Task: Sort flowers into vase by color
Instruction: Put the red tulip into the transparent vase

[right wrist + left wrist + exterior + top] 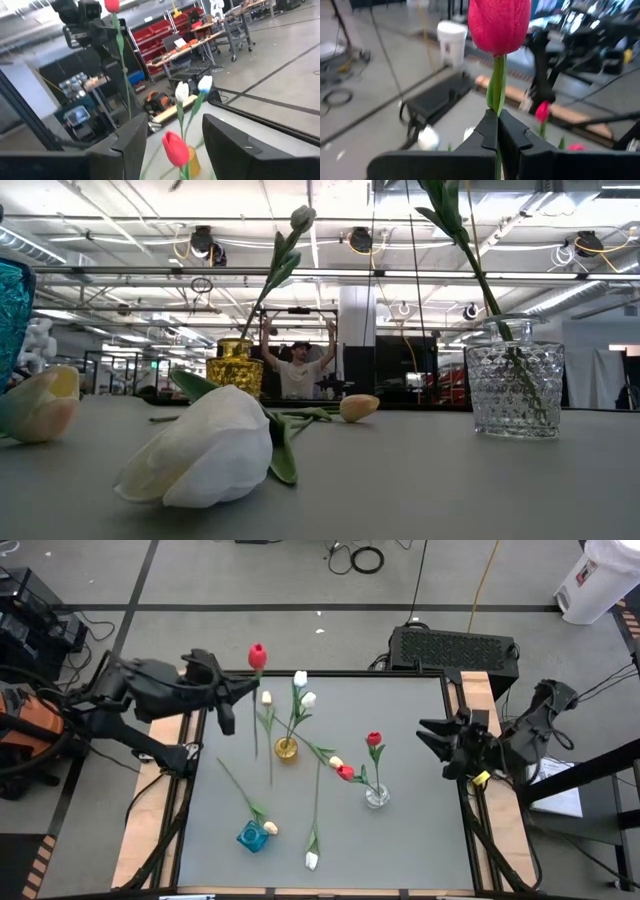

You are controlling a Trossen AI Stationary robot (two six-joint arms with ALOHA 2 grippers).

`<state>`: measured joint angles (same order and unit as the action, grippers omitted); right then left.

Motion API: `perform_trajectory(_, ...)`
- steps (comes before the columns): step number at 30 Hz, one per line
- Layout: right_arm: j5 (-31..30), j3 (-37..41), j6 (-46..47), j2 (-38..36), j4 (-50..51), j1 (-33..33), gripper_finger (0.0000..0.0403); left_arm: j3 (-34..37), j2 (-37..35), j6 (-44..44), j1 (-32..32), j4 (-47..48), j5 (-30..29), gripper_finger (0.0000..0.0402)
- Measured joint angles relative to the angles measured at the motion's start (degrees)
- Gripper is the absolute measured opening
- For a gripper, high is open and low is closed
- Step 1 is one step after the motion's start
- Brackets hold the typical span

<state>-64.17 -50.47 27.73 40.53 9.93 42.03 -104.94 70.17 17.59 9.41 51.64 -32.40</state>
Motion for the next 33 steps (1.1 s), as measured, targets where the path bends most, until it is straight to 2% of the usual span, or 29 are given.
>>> perform_trajectory(7,2.9,-6.4,-8.6,1.4,-2.9,-2.1,0.0183,-0.3,0.1,-6.3,0.0,-6.5,0.4,0.0001)
perform_trajectory(17,5.8,-23.9,-27.8,11.5,-1.7,-5.4,0.0183,-0.3,3.3,-8.0,-0.1,-11.2,4.2,0.0001)
perform_trajectory(24,10.7,-31.9,-30.0,17.5,-1.2,-8.2,0.0183,-0.3,5.0,-10.3,-0.1,-17.1,5.8,0.0001)
perform_trajectory(33,15.1,-33.4,-27.5,23.4,-1.6,-11.8,0.0183,-0.3,5.2,-15.3,-0.1,-25.7,6.9,0.0001)
